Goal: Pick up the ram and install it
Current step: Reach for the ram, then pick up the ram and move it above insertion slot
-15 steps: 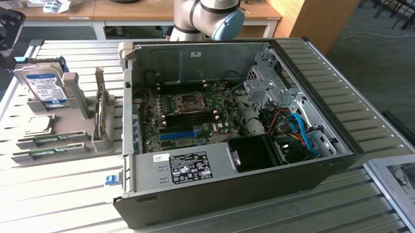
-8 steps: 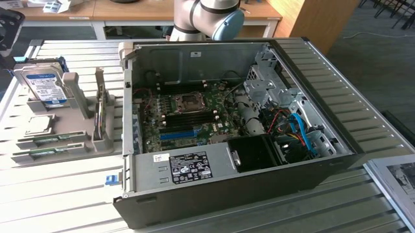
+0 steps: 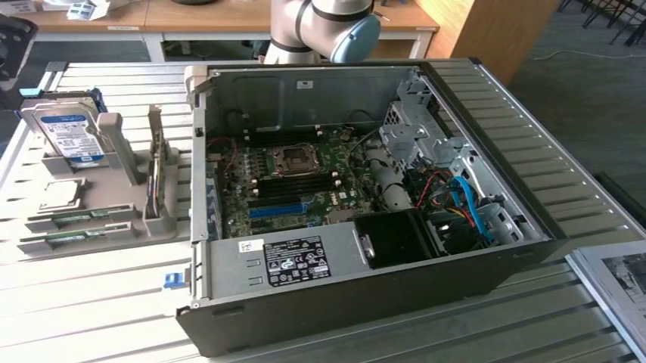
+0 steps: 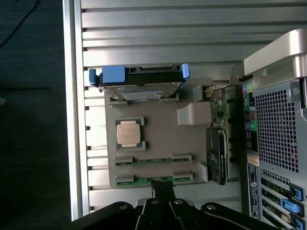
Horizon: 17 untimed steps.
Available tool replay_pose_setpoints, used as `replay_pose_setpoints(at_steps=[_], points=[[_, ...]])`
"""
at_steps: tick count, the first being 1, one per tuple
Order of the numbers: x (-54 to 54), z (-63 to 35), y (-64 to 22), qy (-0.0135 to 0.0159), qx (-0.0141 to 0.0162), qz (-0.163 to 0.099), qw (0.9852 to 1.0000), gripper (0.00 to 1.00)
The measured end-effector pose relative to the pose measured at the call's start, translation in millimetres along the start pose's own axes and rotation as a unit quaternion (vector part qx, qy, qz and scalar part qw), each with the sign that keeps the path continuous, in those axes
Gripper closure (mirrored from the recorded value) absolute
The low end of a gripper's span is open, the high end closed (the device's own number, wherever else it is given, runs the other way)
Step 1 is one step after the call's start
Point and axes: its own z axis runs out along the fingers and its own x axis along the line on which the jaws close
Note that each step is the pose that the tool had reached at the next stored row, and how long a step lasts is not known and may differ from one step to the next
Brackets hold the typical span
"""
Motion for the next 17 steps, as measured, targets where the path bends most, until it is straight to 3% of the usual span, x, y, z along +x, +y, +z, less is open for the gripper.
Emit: replay_pose_setpoints(at_steps=[17], points=[[-0.4,-0.2,-5.3,0.0000,0.0000,0.000,1.0000,0.90]])
